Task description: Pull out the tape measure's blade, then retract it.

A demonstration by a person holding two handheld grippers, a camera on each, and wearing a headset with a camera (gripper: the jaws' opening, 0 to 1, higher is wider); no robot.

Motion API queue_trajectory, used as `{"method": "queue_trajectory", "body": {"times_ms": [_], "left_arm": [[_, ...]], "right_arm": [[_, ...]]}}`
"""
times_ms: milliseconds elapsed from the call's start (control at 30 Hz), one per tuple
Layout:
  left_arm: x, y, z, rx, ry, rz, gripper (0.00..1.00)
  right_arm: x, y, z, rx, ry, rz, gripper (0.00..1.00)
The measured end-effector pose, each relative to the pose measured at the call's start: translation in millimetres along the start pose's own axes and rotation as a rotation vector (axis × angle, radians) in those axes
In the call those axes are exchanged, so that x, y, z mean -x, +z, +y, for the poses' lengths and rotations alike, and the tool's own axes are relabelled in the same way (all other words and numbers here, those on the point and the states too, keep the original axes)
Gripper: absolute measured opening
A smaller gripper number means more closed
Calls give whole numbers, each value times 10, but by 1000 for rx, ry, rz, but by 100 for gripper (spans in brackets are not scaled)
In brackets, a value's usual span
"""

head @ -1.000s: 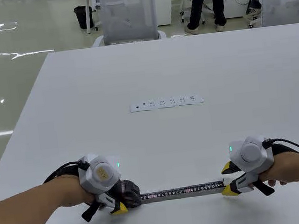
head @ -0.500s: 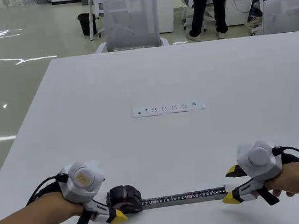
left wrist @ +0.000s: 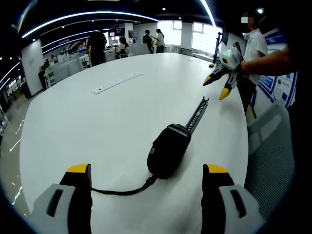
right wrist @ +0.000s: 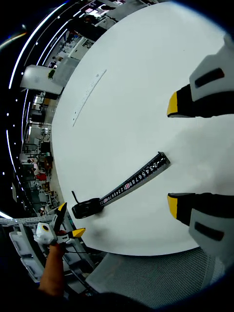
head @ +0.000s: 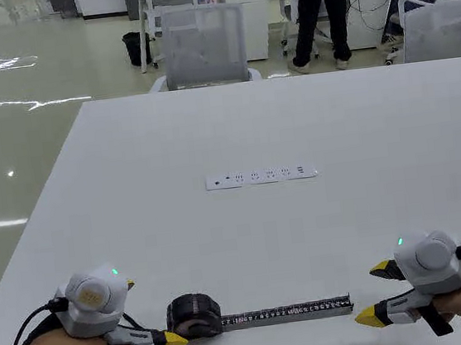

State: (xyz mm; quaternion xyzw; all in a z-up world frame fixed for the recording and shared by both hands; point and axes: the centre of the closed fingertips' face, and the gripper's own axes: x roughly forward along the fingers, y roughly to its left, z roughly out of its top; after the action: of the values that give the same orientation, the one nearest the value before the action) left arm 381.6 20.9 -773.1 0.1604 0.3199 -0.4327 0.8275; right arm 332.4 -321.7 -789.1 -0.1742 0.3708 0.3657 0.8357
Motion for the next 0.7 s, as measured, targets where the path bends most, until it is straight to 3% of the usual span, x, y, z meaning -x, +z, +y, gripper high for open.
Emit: {"method": "queue_trajectory", "body": {"times_ms": [167, 400, 533, 700], "left_arm": [[120, -84, 54, 56, 38, -34, 96], [305, -197, 62, 126, 76, -85, 99], [438, -314, 22, 150, 94, -107, 99], [586, -454, 17, 175, 115, -106, 99]], "right_arm": [[64, -43, 15, -39, -27, -33, 70], [164, -149, 95, -106, -84, -77, 87], [215, -220, 167, -133, -87, -107, 88], [305, -302, 187, -158, -112, -127, 98]]}}
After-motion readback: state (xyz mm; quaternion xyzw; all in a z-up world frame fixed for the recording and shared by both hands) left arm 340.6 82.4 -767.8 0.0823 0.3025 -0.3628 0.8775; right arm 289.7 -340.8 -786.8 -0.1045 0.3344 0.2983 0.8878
